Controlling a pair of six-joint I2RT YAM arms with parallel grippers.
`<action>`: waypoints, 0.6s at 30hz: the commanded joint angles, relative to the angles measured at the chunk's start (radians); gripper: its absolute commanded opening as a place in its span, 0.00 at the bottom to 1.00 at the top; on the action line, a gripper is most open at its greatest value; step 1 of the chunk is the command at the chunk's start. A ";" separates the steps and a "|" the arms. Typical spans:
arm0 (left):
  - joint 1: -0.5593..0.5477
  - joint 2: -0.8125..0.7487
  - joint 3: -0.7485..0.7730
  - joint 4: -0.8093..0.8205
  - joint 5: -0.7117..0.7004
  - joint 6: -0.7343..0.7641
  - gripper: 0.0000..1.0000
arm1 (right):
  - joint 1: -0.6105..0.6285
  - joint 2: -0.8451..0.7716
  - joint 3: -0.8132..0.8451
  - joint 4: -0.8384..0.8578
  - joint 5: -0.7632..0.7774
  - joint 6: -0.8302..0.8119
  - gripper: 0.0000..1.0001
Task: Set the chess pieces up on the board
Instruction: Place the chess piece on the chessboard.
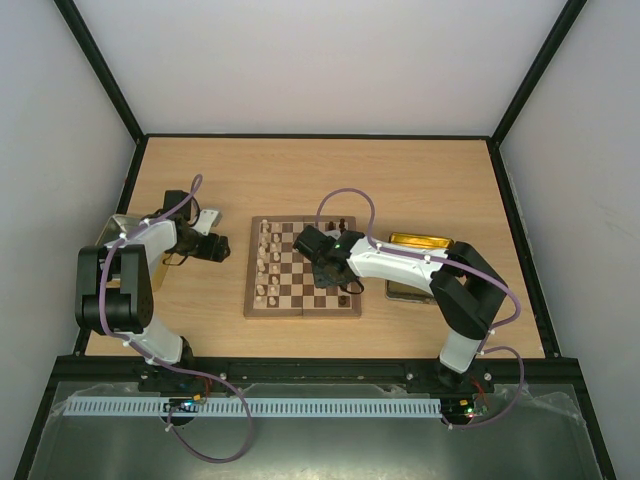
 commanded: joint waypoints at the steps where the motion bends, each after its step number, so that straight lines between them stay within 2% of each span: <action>1: -0.004 0.005 -0.001 -0.007 0.005 0.001 0.83 | -0.005 0.004 0.013 -0.027 0.010 -0.004 0.16; 12: -0.004 0.013 -0.002 -0.004 0.005 0.003 0.83 | -0.012 -0.046 0.096 -0.070 0.038 -0.008 0.17; 18: -0.004 0.012 0.001 -0.005 0.005 0.002 0.83 | -0.068 -0.109 0.150 -0.120 0.046 -0.018 0.17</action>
